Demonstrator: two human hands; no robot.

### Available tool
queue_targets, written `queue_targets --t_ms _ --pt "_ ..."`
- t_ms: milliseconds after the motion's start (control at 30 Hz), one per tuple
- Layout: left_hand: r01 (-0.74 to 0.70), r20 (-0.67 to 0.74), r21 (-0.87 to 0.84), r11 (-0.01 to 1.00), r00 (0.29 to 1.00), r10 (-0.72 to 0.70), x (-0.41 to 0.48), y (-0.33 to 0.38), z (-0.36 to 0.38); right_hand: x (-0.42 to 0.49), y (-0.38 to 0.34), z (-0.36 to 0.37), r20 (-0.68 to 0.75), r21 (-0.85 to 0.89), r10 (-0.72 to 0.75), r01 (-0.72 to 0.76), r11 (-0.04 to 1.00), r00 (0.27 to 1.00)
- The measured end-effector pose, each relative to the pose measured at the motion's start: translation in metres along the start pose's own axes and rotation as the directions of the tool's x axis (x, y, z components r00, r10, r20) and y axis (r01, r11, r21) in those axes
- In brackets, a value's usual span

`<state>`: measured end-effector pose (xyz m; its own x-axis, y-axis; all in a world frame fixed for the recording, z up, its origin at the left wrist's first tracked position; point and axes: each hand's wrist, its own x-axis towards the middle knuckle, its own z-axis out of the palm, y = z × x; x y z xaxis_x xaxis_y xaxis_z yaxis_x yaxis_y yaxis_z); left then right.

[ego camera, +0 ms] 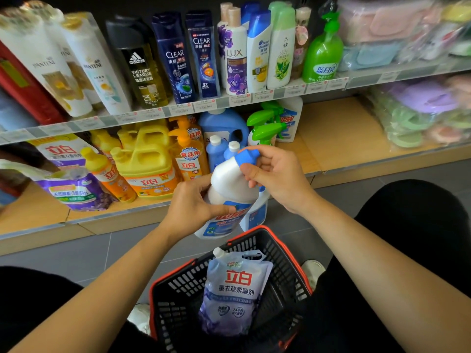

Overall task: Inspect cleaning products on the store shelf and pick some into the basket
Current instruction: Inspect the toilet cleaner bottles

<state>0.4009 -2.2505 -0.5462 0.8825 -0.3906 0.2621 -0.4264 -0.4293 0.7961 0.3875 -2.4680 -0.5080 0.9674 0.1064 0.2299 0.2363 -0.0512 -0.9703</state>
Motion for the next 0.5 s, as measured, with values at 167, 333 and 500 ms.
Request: queue_targets --t_ms 167,333,500 --pt "0.087 0.047 -0.302 0.949 0.996 -0.077 0.002 -0.004 0.002 0.001 -0.002 -0.006 -0.032 -0.143 -0.065 0.060 0.988 0.997" --pt "0.146 -0.009 -0.538 0.830 0.984 -0.179 0.004 -0.004 -0.007 0.001 0.021 -0.021 0.111 -0.231 0.273 -0.243 0.942 0.956" --pt "0.145 -0.076 -0.694 0.705 0.959 -0.273 0.008 -0.002 -0.017 -0.013 0.052 -0.017 0.332 -0.335 0.428 -0.319 0.887 0.841"
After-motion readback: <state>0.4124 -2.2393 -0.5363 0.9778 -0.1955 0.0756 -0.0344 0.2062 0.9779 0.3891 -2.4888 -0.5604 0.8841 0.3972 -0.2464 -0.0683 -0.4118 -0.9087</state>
